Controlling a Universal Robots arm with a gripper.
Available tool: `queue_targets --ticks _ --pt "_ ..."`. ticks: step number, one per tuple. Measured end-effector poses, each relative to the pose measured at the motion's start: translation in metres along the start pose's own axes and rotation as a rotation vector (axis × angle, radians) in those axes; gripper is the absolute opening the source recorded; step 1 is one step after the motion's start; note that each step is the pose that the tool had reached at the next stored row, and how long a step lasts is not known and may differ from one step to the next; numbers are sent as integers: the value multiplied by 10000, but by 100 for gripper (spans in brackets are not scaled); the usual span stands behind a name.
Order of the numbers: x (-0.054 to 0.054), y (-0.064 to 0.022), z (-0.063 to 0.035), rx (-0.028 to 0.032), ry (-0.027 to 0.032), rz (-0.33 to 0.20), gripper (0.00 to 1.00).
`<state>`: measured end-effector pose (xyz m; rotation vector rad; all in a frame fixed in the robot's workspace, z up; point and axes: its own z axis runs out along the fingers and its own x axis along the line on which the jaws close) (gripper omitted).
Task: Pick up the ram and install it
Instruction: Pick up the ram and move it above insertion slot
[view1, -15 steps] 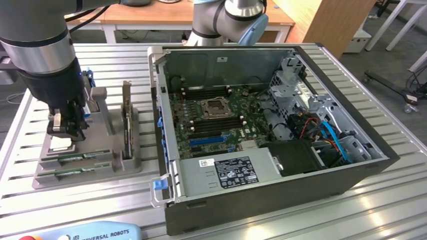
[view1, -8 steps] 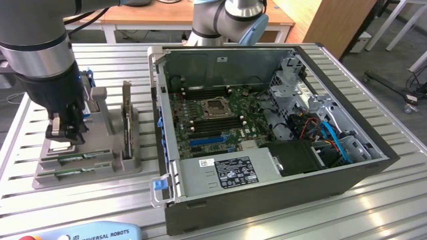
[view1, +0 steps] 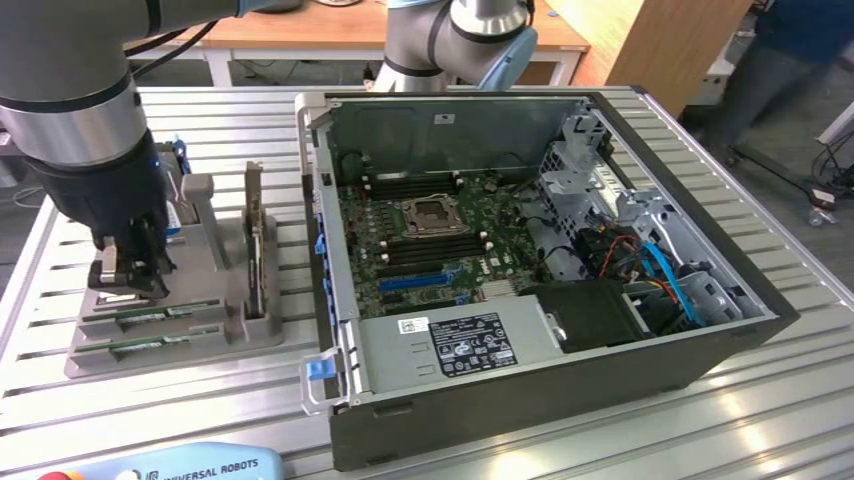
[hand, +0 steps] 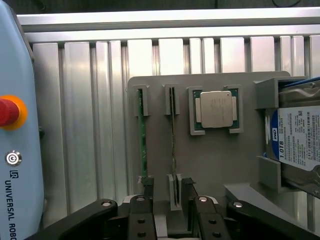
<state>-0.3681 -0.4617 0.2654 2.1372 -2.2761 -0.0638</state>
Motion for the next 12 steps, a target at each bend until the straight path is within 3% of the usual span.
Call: queue_targets --ticks 12 --pt "127 -8 -2 0 -1 0 36"
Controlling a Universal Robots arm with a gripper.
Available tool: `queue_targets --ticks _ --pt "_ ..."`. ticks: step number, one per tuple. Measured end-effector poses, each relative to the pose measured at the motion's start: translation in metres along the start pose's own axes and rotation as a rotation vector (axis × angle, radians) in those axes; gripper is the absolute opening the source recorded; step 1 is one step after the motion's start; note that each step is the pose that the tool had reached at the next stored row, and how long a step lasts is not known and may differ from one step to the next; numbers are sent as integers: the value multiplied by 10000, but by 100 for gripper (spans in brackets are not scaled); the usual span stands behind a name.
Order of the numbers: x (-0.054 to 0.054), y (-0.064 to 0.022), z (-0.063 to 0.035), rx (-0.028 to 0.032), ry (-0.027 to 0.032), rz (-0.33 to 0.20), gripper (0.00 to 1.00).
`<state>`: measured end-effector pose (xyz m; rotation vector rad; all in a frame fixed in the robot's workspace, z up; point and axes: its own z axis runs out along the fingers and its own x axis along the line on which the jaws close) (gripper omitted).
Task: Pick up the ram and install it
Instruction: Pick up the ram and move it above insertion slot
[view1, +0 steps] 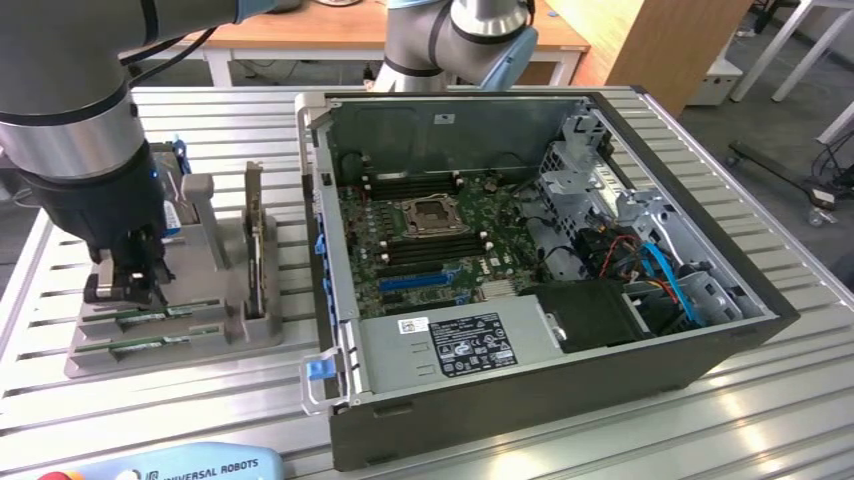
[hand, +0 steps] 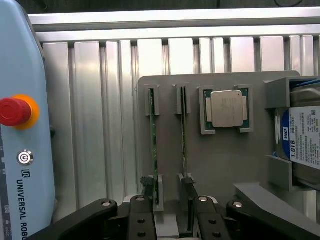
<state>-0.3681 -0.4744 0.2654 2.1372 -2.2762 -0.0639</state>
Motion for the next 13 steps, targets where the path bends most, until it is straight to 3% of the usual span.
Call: queue_targets --ticks 13 --pt "14 -4 82 -1 -1 -1 36"
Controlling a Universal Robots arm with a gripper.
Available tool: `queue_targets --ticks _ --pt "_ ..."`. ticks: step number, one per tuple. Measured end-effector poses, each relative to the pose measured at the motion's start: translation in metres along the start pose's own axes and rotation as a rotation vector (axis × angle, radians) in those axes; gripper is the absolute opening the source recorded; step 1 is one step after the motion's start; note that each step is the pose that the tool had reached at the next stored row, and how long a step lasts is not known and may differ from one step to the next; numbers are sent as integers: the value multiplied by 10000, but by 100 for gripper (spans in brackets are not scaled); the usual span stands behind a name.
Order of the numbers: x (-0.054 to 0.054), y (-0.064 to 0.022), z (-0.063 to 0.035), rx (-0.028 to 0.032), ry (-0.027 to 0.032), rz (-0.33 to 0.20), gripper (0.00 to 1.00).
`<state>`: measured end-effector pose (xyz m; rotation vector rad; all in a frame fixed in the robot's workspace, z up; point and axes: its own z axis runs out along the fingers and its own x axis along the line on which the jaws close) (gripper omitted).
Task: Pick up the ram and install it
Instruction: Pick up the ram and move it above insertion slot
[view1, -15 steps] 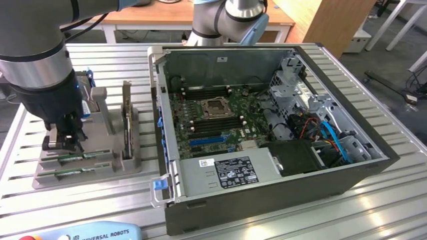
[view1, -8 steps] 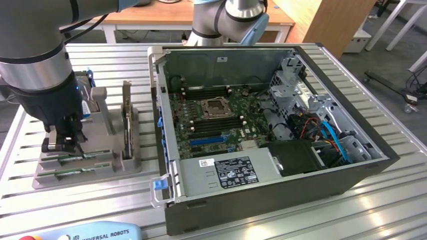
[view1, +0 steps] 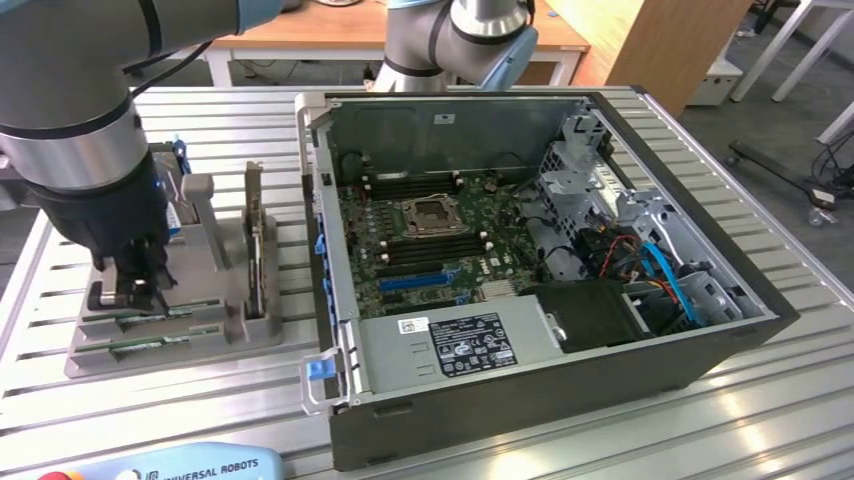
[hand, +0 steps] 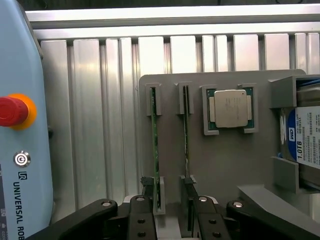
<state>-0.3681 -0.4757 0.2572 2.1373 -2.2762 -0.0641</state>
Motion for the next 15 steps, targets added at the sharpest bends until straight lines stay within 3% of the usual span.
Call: queue_targets --ticks 5,6,15 --pt "1 -2 50 0 1 -9 36" --pt "2 -6 150 -1 2 -28 36" --pt "2 -6 150 -1 2 -49 36"
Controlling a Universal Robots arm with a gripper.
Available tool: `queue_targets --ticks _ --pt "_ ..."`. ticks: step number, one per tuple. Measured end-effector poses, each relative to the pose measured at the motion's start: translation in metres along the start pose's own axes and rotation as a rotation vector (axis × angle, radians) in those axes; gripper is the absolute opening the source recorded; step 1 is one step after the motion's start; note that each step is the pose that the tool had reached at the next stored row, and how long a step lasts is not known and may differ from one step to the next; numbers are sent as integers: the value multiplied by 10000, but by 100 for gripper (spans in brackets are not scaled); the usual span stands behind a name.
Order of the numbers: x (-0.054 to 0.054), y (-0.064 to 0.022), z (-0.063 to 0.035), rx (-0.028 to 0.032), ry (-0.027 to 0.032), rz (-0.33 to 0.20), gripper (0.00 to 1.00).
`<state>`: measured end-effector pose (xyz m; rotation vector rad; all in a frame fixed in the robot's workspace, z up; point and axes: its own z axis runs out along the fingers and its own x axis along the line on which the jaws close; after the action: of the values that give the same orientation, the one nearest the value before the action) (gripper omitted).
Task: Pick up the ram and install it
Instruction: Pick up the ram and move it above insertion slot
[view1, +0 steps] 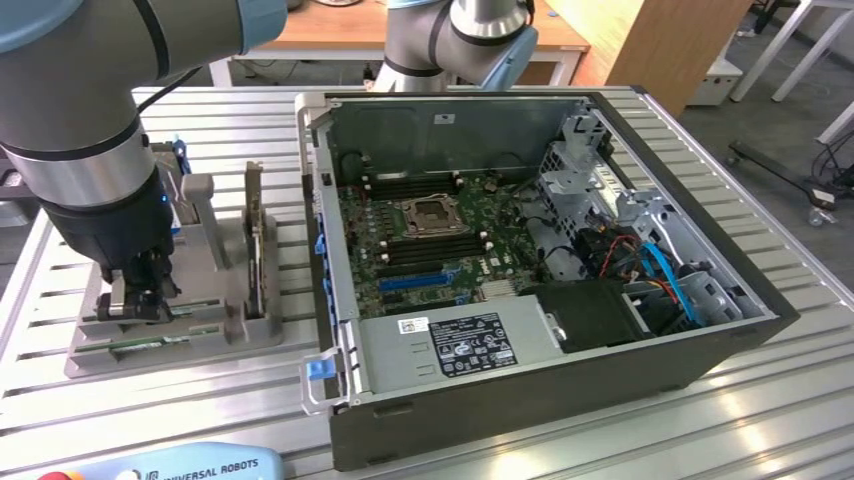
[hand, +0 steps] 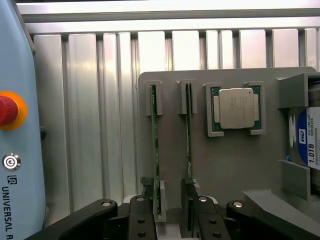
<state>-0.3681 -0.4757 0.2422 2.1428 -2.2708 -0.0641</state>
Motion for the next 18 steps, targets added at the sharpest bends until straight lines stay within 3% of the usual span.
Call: queue_targets --ticks 18 --pt "16 0 0 0 2 -52 36"
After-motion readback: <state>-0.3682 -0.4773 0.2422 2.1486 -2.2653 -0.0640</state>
